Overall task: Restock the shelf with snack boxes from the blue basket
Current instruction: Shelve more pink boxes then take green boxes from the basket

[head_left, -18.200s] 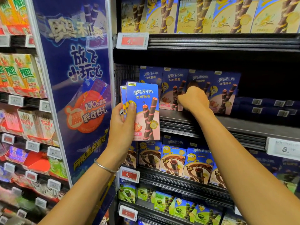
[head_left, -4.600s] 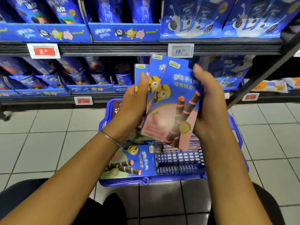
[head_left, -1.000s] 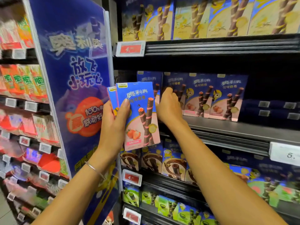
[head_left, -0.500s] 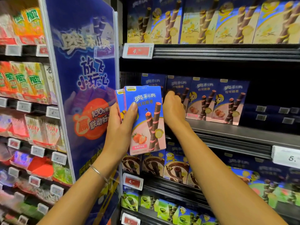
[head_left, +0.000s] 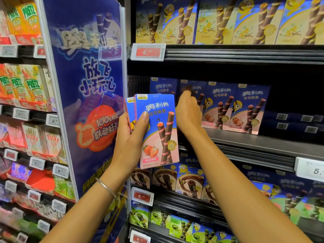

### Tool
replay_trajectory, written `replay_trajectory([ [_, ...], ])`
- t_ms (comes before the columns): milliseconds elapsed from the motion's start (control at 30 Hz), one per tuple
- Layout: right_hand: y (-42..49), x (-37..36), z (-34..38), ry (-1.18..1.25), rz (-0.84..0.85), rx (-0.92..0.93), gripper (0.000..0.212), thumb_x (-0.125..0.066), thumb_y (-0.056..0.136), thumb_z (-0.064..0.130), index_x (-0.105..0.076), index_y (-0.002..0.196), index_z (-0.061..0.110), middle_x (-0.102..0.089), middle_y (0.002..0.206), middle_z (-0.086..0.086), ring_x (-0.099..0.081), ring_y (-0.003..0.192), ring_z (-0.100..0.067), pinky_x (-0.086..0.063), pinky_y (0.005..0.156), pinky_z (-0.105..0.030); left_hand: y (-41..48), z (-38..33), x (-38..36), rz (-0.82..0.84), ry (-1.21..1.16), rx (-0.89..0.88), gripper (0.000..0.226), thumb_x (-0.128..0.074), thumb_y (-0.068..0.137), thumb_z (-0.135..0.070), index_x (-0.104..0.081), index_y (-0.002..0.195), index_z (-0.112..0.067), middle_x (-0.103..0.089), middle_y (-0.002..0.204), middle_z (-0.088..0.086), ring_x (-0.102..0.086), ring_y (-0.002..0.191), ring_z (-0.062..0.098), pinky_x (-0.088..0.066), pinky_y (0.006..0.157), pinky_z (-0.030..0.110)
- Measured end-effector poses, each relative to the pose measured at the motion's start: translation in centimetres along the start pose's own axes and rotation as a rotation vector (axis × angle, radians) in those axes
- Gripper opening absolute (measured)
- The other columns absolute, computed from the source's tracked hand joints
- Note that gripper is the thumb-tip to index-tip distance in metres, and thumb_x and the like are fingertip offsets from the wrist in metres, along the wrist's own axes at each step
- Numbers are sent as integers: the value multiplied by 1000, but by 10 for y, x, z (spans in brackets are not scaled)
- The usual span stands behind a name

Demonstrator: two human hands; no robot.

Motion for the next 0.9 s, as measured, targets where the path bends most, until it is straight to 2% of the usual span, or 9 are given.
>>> replay_trajectory([
  [67,8,5,7,-77,-111,94,27,-62,96,29,-51,114,11,-62,110,-16,-57,84,-30,-28,55,-25,0,0,0,-3,10,-5,69,-66,91,-61,-57,132,-6,-74,122,15,-74,110,36,-55,96,68],
  [133,16,10,15,-105,-158,141,38,-64,96,32,-59,125,9,-63,120,-20,-62,101,-37,-29,62,-24,0,0,-1,-5,10,-5,70,-66,91,-61,-57,132,-6,-74,121,15,-75,109,35,-56,95,67],
  [233,28,9,18,-182,-68,126,36,-60,98,41,-62,124,17,-61,124,-13,-58,115,-32,-26,61,-22,0,-3,-3,4,4,1,73,-66,91,-60,-55,134,-2,-73,123,18,-73,110,39,-55,95,70],
  [333,34,8,18,-221,-26,127,32,-59,99,40,-62,121,18,-61,124,-9,-55,104,-26,-28,73,-28,0,-4,-5,-4,1,5,73,-66,91,-60,-55,135,-3,-73,123,18,-73,111,40,-55,96,69],
  [467,33,9,18,-209,-45,137,32,-63,97,38,-61,121,18,-62,121,-6,-39,88,-17,-20,56,-20,1,-4,-5,-14,2,11,73,-66,90,-60,-54,135,-3,-73,123,18,-74,110,39,-55,95,68],
  [567,34,9,17,-199,-42,127,30,-62,97,38,-62,120,18,-63,122,-5,-44,92,-19,-28,68,-24,1,-3,-6,-13,3,11,73,-66,90,-61,-54,135,-5,-73,123,16,-75,109,36,-56,95,67],
  [767,34,9,13,-209,-54,144,31,-60,99,38,-61,121,17,-64,122,-6,-44,90,-19,-21,60,-18,0,-3,-8,-12,8,8,73,-66,89,-62,-54,134,-5,-74,121,15,-76,106,36,-57,93,68],
  [900,26,12,5,-45,-186,101,38,-60,96,47,-56,106,10,-64,111,-10,-55,96,-24,-30,67,-30,-1,-2,-9,-23,17,7,71,-65,89,-62,-56,132,-5,-74,121,15,-75,108,35,-57,94,65],
])
Point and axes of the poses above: each hand's wrist, its own y-axis towards the middle knuckle, its own x-axis out of the back of the hand, z = x × y, the point moved 1 cm from there along y, towards the middle knuckle
